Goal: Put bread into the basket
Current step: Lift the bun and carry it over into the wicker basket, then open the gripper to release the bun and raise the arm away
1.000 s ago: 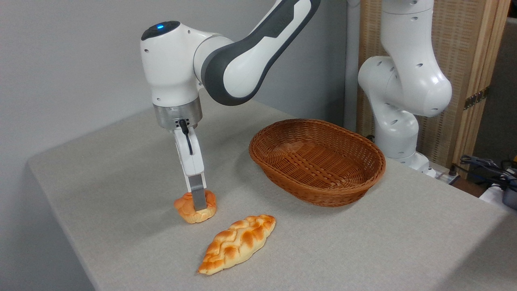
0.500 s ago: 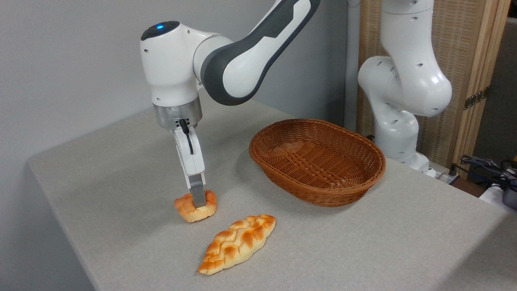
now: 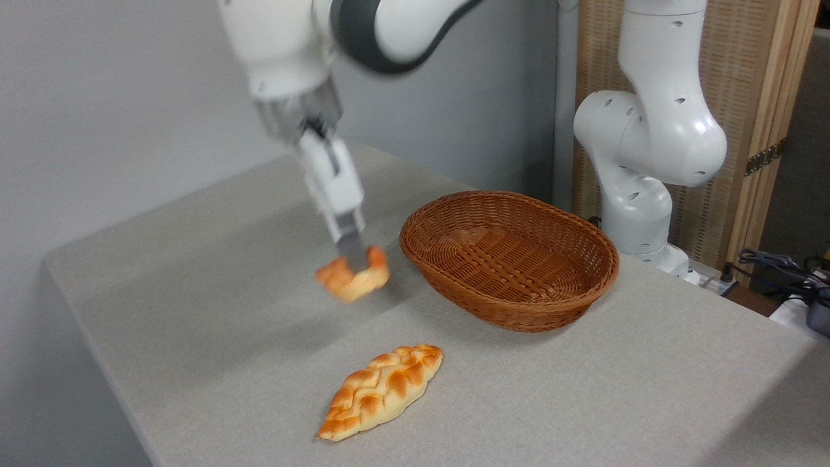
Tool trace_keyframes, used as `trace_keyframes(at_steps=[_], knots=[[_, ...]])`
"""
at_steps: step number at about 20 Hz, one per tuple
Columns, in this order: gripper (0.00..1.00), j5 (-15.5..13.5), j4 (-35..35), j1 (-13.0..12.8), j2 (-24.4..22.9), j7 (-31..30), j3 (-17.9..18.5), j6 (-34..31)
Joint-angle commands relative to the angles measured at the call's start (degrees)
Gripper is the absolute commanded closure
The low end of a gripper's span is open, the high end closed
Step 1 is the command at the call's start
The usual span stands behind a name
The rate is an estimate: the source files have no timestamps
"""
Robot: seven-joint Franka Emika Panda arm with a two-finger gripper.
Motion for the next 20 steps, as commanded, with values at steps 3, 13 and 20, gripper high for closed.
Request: trace_keyframes(at_steps=[3,13,20], knots=[[1.00,0.71,-7.34,-1.23,-11.26,8.26,-0.07,-13.24],[0.00,0.10,-26.27,-12.49,-18.49,7.67,0.71,-6.13],[0.00,-4.56,-26.00,-11.88,-17.25,4.23,1.07,-6.22]])
